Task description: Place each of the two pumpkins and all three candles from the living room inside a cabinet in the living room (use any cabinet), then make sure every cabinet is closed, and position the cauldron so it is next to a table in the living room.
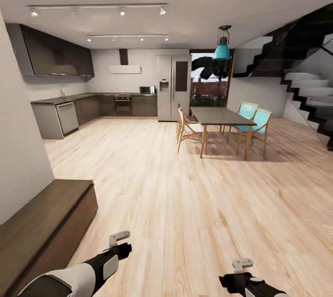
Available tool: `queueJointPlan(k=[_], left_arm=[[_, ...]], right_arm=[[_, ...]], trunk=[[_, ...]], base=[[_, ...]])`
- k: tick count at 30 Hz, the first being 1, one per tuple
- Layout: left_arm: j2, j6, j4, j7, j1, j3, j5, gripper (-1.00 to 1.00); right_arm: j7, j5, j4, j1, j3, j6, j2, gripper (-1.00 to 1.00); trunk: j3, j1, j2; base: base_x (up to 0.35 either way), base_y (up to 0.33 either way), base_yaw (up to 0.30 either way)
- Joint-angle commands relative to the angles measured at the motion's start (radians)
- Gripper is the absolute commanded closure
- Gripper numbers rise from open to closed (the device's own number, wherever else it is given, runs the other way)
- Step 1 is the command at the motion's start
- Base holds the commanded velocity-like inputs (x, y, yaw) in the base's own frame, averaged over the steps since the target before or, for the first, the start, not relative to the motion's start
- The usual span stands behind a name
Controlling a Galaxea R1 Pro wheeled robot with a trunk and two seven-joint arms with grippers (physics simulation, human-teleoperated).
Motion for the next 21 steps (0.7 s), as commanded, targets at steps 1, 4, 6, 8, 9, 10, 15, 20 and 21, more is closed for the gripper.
queueJointPlan(k=[1, 4, 6, 8, 9, 10, 15, 20, 21], left_arm=[[-0.001, -0.006, 0.004, 0.001, -0.001, -0.008, 0.007, -1.0], [-0.001, -0.006, 0.004, 0.001, -0.001, -0.008, 0.007, -1.0], [-0.001, -0.006, 0.004, 0.001, -0.001, -0.008, 0.007, -1.0], [-0.001, -0.006, 0.004, 0.001, -0.001, -0.008, 0.007, -1.0], [-0.001, -0.006, 0.004, 0.001, -0.001, -0.008, 0.007, -1.0], [-0.001, -0.006, 0.004, 0.001, -0.001, -0.008, 0.007, -1.0], [-0.001, -0.006, 0.004, 0.001, -0.002, -0.008, 0.007, -1.0], [-0.001, -0.006, 0.004, 0.001, -0.001, -0.008, 0.007, -1.0], [-0.001, -0.006, 0.004, 0.001, -0.002, -0.008, 0.007, -1.0]], right_arm=[[0.003, -0.005, 0.001, -0.001, 0.008, -0.003, 0.0, -1.0], [0.003, -0.006, 0.001, -0.001, 0.008, -0.003, 0.0, -1.0], [0.003, -0.006, 0.001, -0.001, 0.008, -0.003, 0.0, -1.0], [0.003, -0.006, 0.001, -0.001, 0.008, -0.003, 0.0, -1.0], [0.003, -0.006, 0.001, -0.001, 0.008, -0.003, 0.0, -1.0], [0.003, -0.005, 0.001, -0.001, 0.008, -0.003, 0.0, -1.0], [0.003, -0.006, 0.001, -0.001, 0.008, -0.003, 0.0, -1.0], [0.003, -0.006, 0.001, -0.001, 0.008, -0.003, 0.0, -1.0], [0.003, -0.006, 0.001, -0.001, 0.008, -0.003, 0.0, -1.0]], trunk=[[-0.001, 0.001, -0.001], [-0.001, 0.001, -0.001], [-0.001, 0.001, -0.001], [-0.001, 0.001, -0.001], [-0.001, 0.001, -0.001], [-0.001, 0.001, -0.001], [-0.001, 0.001, -0.001], [-0.001, 0.001, -0.001], [-0.001, 0.001, -0.001]], base=[[0.336, 0.089, -0.271], [0.336, 0.089, -0.285], [0.336, 0.089, -0.288], [0.336, 0.089, -0.289], [0.336, 0.089, -0.29], [0.336, 0.089, -0.29], [0.336, 0.089, -0.291], [0.336, 0.09, -0.259], [0.336, 0.089, -0.127]])
